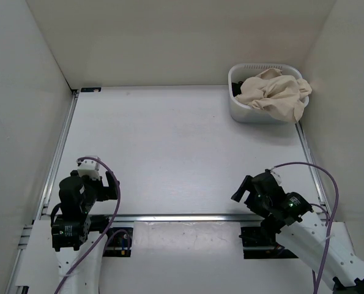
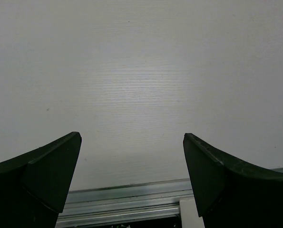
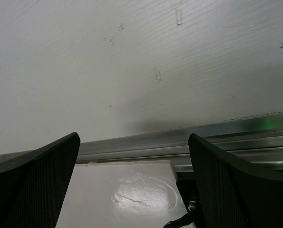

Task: Fold and stack the trousers
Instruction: Grab the trousers from the pile

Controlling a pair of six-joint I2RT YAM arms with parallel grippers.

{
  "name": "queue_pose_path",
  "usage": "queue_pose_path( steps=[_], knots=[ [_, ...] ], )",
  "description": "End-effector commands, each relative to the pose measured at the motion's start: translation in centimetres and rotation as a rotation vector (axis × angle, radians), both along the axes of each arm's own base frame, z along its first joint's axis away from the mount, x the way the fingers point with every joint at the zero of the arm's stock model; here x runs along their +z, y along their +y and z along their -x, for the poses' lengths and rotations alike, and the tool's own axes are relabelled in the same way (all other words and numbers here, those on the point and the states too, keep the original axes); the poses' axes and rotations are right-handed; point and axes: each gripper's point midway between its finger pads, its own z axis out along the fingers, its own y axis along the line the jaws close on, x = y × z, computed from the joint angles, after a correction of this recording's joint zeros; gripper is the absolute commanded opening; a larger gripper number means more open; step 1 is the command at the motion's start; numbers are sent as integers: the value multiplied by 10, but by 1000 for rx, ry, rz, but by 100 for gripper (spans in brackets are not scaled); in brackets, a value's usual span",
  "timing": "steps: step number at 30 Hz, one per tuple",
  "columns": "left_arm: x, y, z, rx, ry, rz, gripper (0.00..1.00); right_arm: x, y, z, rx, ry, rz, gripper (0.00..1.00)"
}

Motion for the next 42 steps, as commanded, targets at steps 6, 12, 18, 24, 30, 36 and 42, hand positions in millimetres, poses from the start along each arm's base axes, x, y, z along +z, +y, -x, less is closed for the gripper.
queue_pose_path(
  steps=[6,12,18,24,30,36,42],
  knots=[
    [26,21,-17,102,-41,-54,100,87,-4,-52,93,-184,189,99],
    [74,16,-51,67,-29,-35,100,283,-25,-183,15,-545,502,99],
    [100,-10,-73,-75,-28,41,100,331,-100,-316,-270,-554,493,99],
    [79,-16,-76,-101,20,61,100,256,-133,-416,-229,-413,412,99],
    [61,-20,-75,-125,68,81,100,167,-133,-467,-188,-326,395,99],
    [61,-17,-75,-108,68,71,100,178,-133,-475,-198,-382,391,25],
    [61,-17,-73,-108,59,70,100,298,-129,-437,-200,-613,418,0]
  ],
)
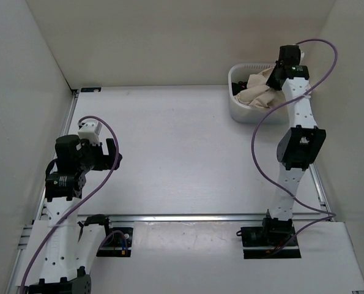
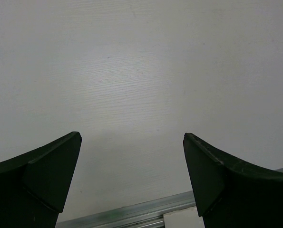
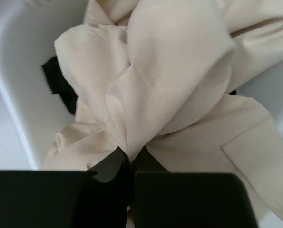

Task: Fold and stack the trousers
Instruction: Grab the trousers from the pile, then move the trousers to the center of the board

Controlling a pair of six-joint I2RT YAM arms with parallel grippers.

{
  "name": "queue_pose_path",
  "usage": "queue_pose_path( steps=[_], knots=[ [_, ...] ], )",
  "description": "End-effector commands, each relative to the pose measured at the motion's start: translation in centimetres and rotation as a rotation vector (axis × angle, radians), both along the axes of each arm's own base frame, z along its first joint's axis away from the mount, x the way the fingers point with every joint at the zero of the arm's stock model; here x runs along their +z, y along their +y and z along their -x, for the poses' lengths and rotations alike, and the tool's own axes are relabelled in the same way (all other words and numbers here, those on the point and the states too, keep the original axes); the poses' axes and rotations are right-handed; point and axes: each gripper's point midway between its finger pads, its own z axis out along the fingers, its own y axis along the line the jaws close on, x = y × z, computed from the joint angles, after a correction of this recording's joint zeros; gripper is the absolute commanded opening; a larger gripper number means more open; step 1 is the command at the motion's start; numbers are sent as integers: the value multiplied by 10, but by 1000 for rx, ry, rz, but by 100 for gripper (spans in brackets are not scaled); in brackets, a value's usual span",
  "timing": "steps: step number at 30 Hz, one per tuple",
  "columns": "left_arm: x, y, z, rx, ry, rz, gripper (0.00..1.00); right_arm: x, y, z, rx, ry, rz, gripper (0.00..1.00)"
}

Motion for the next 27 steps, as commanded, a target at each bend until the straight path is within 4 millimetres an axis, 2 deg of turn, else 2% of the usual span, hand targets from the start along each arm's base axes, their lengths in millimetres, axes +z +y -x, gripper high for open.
queue_pose_path(
  steps=[1,2,3,4,5,6,7,8,9,10,12,13,14,15,18,20,21,23,24,26,27],
  knots=[
    [5,-2,1,-8,-27,6,100,165,14,34,73,-357,47,0],
    [5,-2,1,-8,-27,6,100,196,29,43,105,-436,52,0],
    [8,0,0,0,-35,0,100,245,41,72,139,-547,51,0],
    [10,0,1,1,-45,-1,100,271,52,88,181,-610,64,0],
    [10,0,1,1,-45,-1,100,309,85,106,265,-733,46,0],
    [15,0,0,1,-63,-2,100,350,99,144,314,-848,45,0],
    [15,0,0,1,-63,-2,100,373,114,165,376,-929,73,0],
    [19,0,-1,1,-72,-2,100,406,150,191,464,-1060,42,0],
    [24,0,-1,1,-83,-3,100,433,159,226,506,-1157,37,0],
    [30,2,-3,8,-104,-9,100,447,185,248,584,-1226,15,0],
    [32,4,-6,19,-118,-16,100,461,196,268,620,-1272,-42,0],
    [40,6,-8,28,-142,-18,100,466,203,277,642,-1282,-102,0],
    [44,11,-11,51,-153,-31,100,468,211,277,673,-1291,-136,0],
    [44,13,-12,63,-153,-38,100,472,223,287,742,-1315,-176,0],
    [60,26,-16,123,-201,-68,100,455,245,277,792,-1245,-301,0],
    [74,35,-20,172,-247,-92,100,427,269,256,821,-1141,-382,0],
    [76,43,-21,206,-258,-104,100,405,283,248,837,-1071,-398,0],
    [83,55,-22,267,-275,-130,100,359,306,224,818,-917,-427,0],
    [85,57,-23,279,-287,-135,100,311,327,211,838,-775,-411,0],
    [83,62,-25,299,-275,-145,100,261,347,204,854,-612,-388,18],
    [81,62,-27,299,-266,-146,100,209,356,195,862,-455,-346,33]
  ],
)
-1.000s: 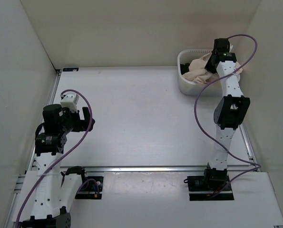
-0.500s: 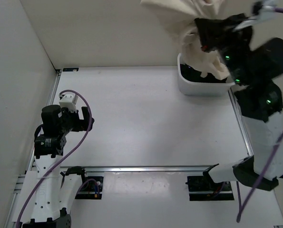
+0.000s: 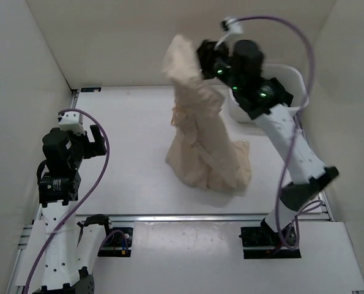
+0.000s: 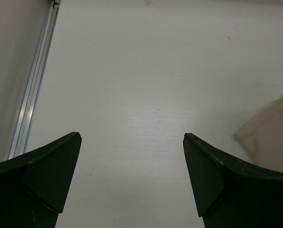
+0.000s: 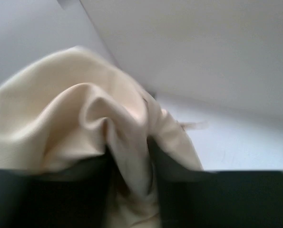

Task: Fold and stack the trousers
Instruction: Move the trousers to the center of the board, then flatten the trousers out

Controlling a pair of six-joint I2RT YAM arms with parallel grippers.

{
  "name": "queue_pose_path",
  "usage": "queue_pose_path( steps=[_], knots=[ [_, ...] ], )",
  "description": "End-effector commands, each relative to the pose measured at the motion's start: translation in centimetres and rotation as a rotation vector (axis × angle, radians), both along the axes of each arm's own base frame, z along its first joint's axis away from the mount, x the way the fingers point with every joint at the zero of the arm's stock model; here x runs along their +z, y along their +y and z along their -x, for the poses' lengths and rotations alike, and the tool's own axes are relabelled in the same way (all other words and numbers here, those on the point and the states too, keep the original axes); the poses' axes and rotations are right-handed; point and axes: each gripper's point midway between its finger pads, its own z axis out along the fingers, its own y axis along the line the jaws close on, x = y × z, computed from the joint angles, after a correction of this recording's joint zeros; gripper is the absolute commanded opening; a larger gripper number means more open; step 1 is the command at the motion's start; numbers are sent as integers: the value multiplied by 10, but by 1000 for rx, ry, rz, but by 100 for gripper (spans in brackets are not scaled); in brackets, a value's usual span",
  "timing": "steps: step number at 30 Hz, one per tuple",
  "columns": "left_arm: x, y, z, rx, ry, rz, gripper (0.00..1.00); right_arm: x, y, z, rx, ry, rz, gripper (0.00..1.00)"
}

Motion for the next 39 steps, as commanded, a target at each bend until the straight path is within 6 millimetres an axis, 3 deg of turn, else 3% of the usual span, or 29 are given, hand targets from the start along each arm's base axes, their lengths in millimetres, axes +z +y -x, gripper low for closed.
queue_pose_path(
  steps=[1,2,3,5,8,9,10,11,12,13,15,17,20,21,23,24,27,28,30,31,32,35,36,38,39],
  knots=[
    [16,14,-4,72,-42,-27,100,-147,40,-10,63,392,252,74],
    [16,14,-4,72,-42,-27,100,-155,44,-8,104,401,308,88],
    [8,13,-7,62,-19,-22,100,-211,46,-4,133,563,436,99],
    [1,9,-6,43,0,-14,100,-235,39,0,134,648,541,99],
    [-8,-1,-8,-12,39,11,100,-264,12,6,53,722,660,99],
    [-20,-10,-6,-56,86,35,100,-283,-2,24,45,750,711,99],
    [-26,-15,-5,-82,111,50,100,-286,-7,20,8,717,702,99],
    [-31,-20,-4,-108,137,66,100,-295,-12,27,8,721,706,99],
    [-39,-25,-4,-133,173,84,100,-290,-19,38,17,704,688,99],
    [-49,-34,-1,-178,216,115,100,-322,-27,51,31,762,728,99],
    [-62,-41,-5,-215,268,147,100,-342,-43,67,27,806,783,99],
    [-73,-53,-6,-272,312,192,100,-378,-71,91,-1,901,883,99],
    [-97,-66,-9,-335,411,264,100,-404,-93,110,-27,943,940,99],
    [-102,-70,-10,-355,435,277,100,-426,-107,123,-31,993,975,99],
    [-116,-81,-12,-392,497,302,100,-440,-116,129,-36,1018,987,99],
    [-121,-85,-12,-407,524,304,100,-454,-123,142,-24,1061,1016,99],
    [-137,-101,-1,-461,580,299,100,-474,-125,151,-10,1091,1010,98],
    [-140,-107,3,-481,594,295,100,-484,-126,156,5,1116,1019,90],
    [-148,-106,8,-471,610,281,100,-493,-108,166,102,1146,975,58],
    [-146,-104,8,-463,602,272,100,-500,-100,173,164,1167,988,22],
    [-152,-99,8,-436,613,253,100,-484,-74,160,222,1101,954,3],
    [-151,-83,1,-357,598,185,100,-455,-1,178,513,946,1020,0],
    [-152,-75,-2,-322,588,168,100,-419,41,158,550,830,990,0],
    [-142,-51,-16,-224,543,141,100,-379,73,148,601,651,1065,0],
    [-138,-41,-21,-189,513,136,100,-370,83,146,648,650,1073,0]
  ],
)
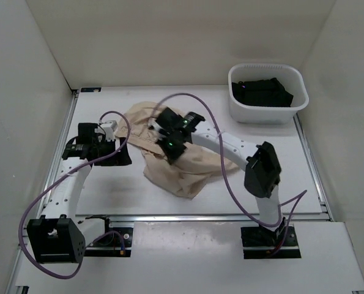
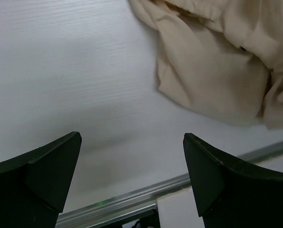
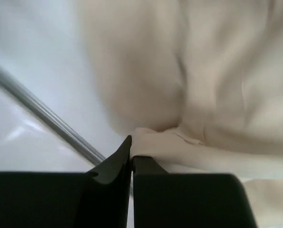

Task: Fold and stack the trousers
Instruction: Flatten the trousers out

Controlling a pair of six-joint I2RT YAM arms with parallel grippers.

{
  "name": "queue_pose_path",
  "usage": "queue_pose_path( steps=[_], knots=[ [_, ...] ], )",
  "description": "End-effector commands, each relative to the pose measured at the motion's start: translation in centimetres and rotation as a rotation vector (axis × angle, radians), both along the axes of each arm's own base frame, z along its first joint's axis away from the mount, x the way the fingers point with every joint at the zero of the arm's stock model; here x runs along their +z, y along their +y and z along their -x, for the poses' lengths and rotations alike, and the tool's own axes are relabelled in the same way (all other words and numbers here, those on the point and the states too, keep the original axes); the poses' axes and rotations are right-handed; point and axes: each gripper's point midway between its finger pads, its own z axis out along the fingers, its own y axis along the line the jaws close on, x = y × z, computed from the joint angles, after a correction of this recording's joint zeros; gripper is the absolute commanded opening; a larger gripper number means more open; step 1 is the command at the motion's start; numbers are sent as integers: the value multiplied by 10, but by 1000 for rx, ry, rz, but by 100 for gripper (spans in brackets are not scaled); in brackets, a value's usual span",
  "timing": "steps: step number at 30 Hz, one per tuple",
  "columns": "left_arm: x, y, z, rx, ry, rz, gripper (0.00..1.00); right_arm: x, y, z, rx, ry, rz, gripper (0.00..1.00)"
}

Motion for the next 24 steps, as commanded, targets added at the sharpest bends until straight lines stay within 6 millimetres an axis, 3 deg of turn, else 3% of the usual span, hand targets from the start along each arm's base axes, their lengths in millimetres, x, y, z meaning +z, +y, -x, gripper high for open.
queue_pose_path(
  steps=[1,3,5,6,7,8,9,10,11,12,13,15,19,20,21,22,23,24],
  knots=[
    [28,45,-26,162,-138,-100,100,134,83,-7,265,-174,-334,0],
    [34,72,-33,257,-164,-122,100,191,121,-4,286,-192,-567,0],
    [47,91,-40,320,-203,-139,100,237,141,6,290,-200,-739,1],
    [58,106,-42,370,-227,-146,100,260,141,11,310,-248,-799,8],
    [63,114,-43,397,-239,-156,100,273,143,14,318,-284,-833,22],
    [65,117,-45,407,-241,-168,100,276,140,12,328,-341,-818,61],
    [69,123,-46,428,-246,-194,100,279,131,15,330,-358,-816,82],
    [73,125,-47,435,-258,-201,100,279,126,10,320,-380,-812,92],
    [73,125,-47,435,-258,-202,100,274,121,10,310,-378,-795,99],
    [73,125,-47,435,-258,-202,100,276,111,3,294,-412,-782,99],
    [73,125,-47,435,-258,-202,100,256,101,-15,231,-429,-715,99],
    [76,125,-46,436,-267,-202,100,243,91,-35,129,-425,-668,99],
    [42,94,-19,345,-108,-111,100,186,70,-112,-208,-380,-529,99],
    [25,85,-7,319,-47,-98,100,152,74,-126,-251,-318,-482,99],
    [16,78,0,297,-11,-94,100,157,82,-137,-267,-305,-517,99],
    [9,70,7,269,11,-93,100,148,88,-144,-280,-268,-527,99],
    [-2,65,15,254,35,-92,100,120,100,-151,-272,-230,-505,99],
    [-7,61,18,241,50,-91,100,114,107,-157,-266,-226,-513,99]
  ],
)
